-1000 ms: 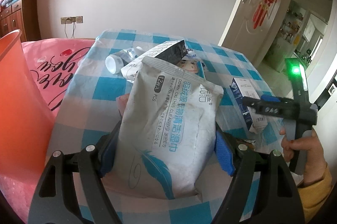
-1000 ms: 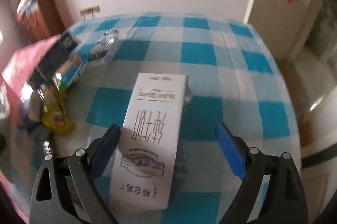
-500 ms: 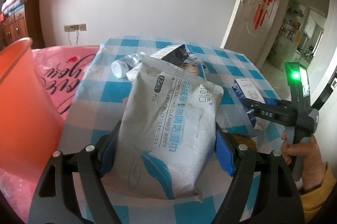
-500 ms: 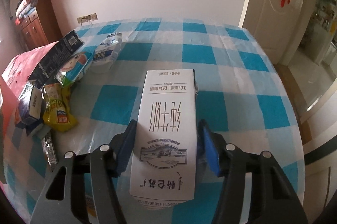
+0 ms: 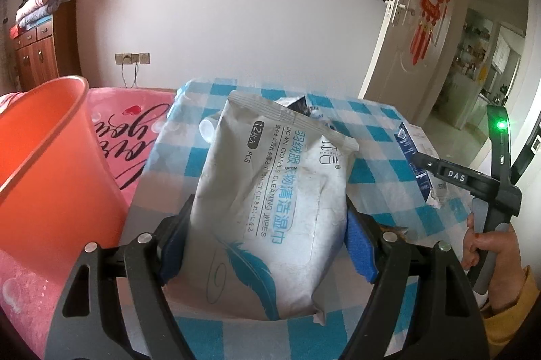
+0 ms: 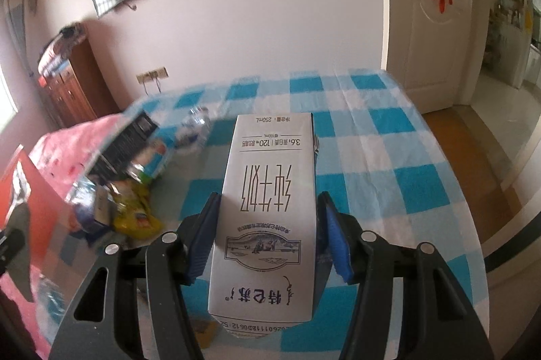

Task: Collect trash
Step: 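Carry the wipes bag and milk carton over the orange bucket and release both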

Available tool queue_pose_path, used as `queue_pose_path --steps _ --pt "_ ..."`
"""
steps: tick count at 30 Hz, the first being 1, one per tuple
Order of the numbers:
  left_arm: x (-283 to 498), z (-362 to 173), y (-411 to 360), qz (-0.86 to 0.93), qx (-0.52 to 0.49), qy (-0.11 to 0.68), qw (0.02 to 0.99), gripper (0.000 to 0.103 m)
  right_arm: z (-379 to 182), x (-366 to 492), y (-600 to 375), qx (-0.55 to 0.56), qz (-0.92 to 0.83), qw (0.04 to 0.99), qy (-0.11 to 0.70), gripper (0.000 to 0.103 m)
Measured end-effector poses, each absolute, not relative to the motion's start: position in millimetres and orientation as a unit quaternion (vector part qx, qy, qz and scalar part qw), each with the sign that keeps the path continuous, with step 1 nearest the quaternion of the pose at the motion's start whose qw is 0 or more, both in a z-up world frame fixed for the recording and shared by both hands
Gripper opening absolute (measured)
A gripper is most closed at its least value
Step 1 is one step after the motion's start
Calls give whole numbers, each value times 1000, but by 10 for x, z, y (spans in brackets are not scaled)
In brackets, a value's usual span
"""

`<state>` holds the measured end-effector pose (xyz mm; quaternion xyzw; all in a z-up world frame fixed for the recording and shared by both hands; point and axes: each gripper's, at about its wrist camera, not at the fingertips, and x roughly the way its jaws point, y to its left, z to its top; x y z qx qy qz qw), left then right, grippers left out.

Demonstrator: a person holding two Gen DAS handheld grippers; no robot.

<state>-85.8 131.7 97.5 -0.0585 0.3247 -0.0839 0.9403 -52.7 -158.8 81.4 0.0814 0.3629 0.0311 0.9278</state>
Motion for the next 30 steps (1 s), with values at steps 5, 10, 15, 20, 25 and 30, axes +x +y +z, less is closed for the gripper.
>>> queue_pose_path --steps 5,10,15,20,25,30 --pt "-961 1117 1409 -82 -69 305 946 79 1066 -625 -1515 102 55 931 346 59" --pt "-1067 1291 1591 -72 -83 285 952 79 1366 -669 -1249 117 109 928 337 59" --pt "-1174 1484 1814 -49 -90 263 959 79 1641 -693 -809 114 176 920 331 59" --pt "-1315 1738 2186 -6 -97 235 967 79 1918 -698 -169 100 256 905 325 59" --pt "-1425 1921 2638 55 -109 213 969 79 2142 -657 527 85 332 882 324 59" --pt "-1387 1911 2934 103 -124 217 963 79 2292 -601 1116 82 393 856 327 59"
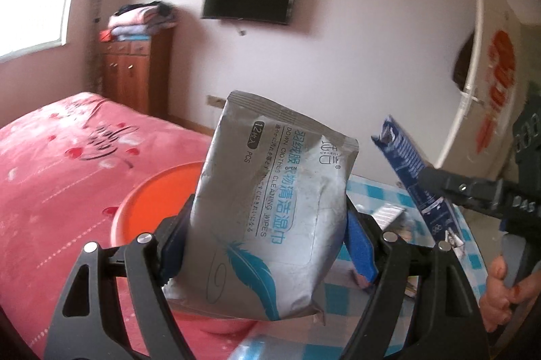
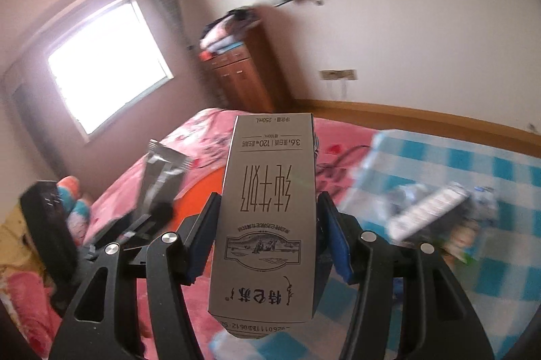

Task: Collect trash
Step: 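Carry the wipes bag and milk carton over the orange bucket and release both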

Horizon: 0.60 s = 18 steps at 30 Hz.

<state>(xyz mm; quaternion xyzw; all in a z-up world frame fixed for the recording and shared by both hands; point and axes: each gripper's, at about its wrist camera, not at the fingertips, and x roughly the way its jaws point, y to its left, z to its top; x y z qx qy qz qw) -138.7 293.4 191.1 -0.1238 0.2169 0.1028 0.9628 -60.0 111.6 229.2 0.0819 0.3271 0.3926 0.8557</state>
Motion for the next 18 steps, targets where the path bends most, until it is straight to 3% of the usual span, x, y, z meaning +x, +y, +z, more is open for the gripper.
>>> queue_pose_path --steps 15,18 --pt "-1174 1593 3494 166 -166 259 937 83 2138 -324 2220 70 453 810 365 60" --pt "-1161 1568 3525 181 -162 264 934 88 2022 -254 2251 86 457 801 377 77"
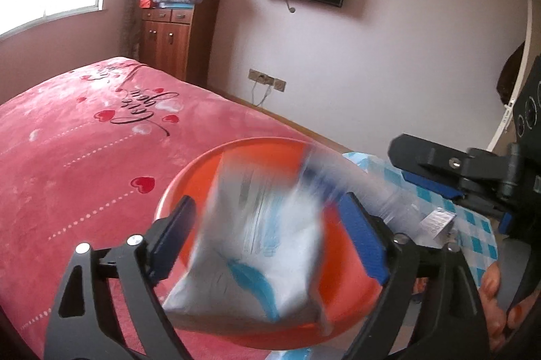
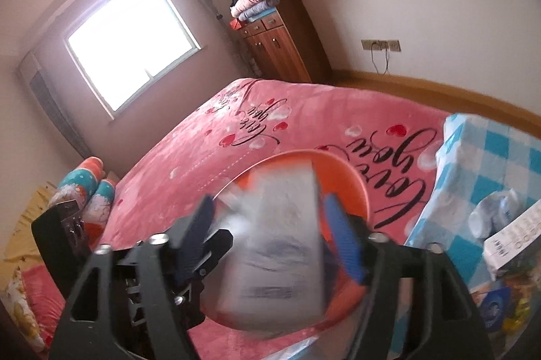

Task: Collect trash

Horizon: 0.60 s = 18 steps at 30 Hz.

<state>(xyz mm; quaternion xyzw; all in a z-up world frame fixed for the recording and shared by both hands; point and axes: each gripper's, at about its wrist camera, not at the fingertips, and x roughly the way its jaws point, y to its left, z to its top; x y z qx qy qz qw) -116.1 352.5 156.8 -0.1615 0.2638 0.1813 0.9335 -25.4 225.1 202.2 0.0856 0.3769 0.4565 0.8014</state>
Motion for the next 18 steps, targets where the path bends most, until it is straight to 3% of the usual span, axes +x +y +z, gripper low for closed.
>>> queue_pose_path --steps 2,18 --pt "-1173 1570 3545 188 -160 264 932 89 2002 -257 2185 97 453 803 375 87" --pt "-1430 1733 3050 161 -118 210 957 89 1927 -586 712 154 340 873 314 92"
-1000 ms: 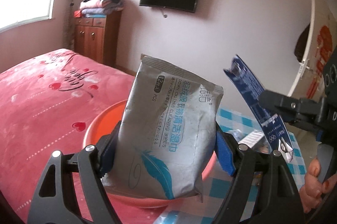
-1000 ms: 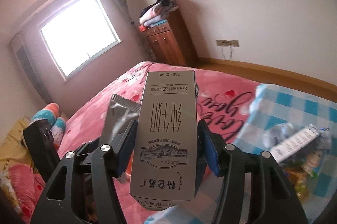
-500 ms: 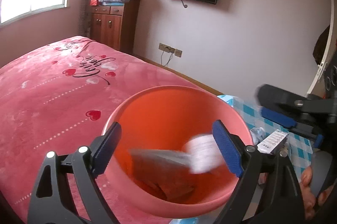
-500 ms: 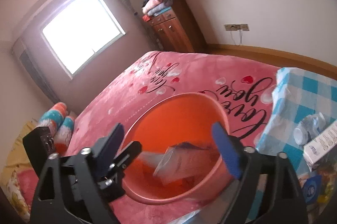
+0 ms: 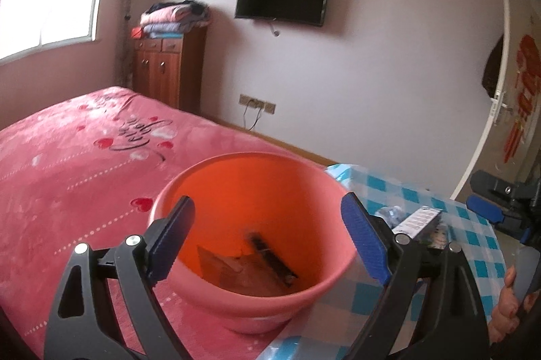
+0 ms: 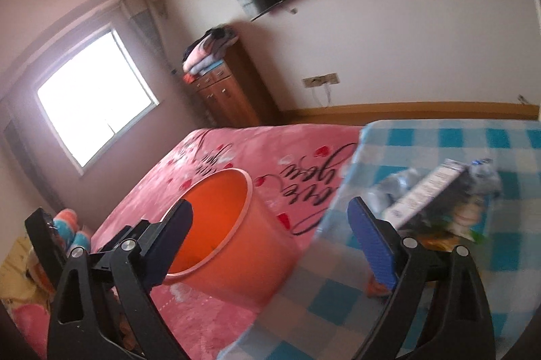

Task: Collect trash

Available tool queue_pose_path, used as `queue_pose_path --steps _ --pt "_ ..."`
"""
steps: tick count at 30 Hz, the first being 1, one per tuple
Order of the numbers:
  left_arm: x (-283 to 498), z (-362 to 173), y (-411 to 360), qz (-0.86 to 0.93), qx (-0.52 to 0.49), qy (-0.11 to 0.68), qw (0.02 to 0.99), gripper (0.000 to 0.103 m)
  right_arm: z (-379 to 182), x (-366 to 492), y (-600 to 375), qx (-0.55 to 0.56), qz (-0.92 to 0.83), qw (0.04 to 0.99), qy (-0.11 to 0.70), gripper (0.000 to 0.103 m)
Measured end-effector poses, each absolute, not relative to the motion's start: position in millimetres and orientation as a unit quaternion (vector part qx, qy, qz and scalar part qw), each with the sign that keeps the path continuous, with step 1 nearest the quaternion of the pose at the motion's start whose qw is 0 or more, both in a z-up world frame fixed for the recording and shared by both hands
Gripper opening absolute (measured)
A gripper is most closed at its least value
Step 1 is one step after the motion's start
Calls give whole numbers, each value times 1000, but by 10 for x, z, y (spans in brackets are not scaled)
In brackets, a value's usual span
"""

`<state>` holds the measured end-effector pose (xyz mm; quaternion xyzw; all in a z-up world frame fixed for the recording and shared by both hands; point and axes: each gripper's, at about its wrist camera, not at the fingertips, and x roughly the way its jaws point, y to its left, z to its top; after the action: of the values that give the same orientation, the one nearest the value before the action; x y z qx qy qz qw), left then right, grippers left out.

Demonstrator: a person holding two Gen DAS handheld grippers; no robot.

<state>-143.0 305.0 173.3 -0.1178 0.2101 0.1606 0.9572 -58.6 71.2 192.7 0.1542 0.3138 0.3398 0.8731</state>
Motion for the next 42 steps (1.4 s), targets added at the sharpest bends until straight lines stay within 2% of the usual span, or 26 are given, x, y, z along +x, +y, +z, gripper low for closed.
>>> queue_pose_path --steps 14,22,33,42 --pt "-1406 1716 2271 83 -58 204 974 89 1628 -887 -252 156 236 917 282 93" --pt "-1306 1572 1866 46 -30 244 968 89 1370 -954 -761 181 188 925 276 95" --pt "-915 1407 1699 10 -79 308 948 89 957 -854 -1202 198 151 920 302 95" --pt "66 1141 1693 2 -152 357 922 89 748 -751 -1357 191 153 920 306 95"
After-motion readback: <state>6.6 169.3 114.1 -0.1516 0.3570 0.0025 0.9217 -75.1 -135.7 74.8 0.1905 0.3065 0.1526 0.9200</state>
